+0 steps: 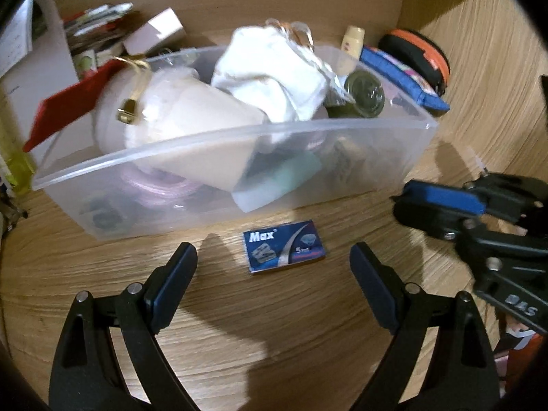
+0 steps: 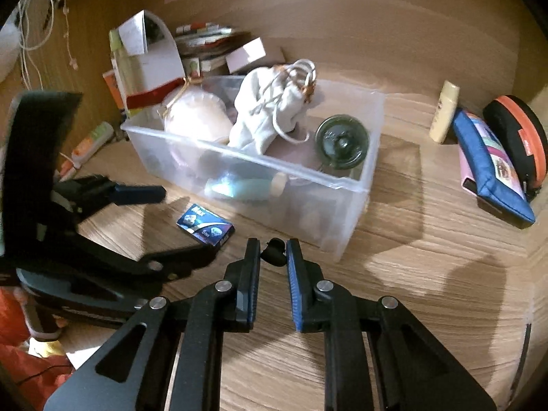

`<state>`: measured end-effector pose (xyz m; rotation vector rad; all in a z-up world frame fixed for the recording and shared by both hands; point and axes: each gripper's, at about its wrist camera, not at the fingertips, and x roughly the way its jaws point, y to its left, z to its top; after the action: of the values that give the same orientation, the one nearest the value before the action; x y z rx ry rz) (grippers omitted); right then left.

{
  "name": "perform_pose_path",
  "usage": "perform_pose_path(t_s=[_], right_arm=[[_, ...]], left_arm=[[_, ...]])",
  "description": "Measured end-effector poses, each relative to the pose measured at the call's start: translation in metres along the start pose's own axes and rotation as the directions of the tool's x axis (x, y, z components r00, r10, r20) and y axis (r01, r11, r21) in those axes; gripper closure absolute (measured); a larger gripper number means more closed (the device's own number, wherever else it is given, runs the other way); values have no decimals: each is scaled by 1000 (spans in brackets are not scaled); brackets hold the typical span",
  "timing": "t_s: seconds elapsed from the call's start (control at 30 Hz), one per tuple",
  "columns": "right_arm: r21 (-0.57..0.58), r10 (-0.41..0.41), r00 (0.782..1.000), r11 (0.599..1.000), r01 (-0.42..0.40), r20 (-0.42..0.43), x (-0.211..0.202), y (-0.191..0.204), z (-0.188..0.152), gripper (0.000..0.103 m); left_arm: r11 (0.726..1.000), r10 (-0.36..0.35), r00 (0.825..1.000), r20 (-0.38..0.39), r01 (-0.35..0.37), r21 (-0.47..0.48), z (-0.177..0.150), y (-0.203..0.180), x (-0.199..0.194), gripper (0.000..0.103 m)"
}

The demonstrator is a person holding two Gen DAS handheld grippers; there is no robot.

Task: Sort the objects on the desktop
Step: 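Grasp the blue Max packet with the left tool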

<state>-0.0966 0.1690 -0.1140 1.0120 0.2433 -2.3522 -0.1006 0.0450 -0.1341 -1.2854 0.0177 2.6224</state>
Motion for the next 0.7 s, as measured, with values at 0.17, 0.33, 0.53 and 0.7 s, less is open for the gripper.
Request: perform_pose_path(t_s=[0.17, 0.33, 0.53, 0.7], right_arm=[[-5, 19, 999, 1000, -19, 37, -9, -3, 1, 89], [-4, 33, 998, 999, -33, 56, -11, -3, 4, 89], [15, 46, 997, 999, -47, 67, -14, -6, 3, 89], [23, 40, 996, 999, -42, 76, -17, -6, 2, 89]], left_arm=[[999, 38, 999, -8, -38, 13, 3, -6, 5, 26], [997, 65, 998, -6, -65, 39, 2, -10, 5, 39], [996, 61, 998, 1, -61, 65, 3, -9, 4, 52], [995, 58, 998, 18, -59, 84, 3, -11, -1, 53]])
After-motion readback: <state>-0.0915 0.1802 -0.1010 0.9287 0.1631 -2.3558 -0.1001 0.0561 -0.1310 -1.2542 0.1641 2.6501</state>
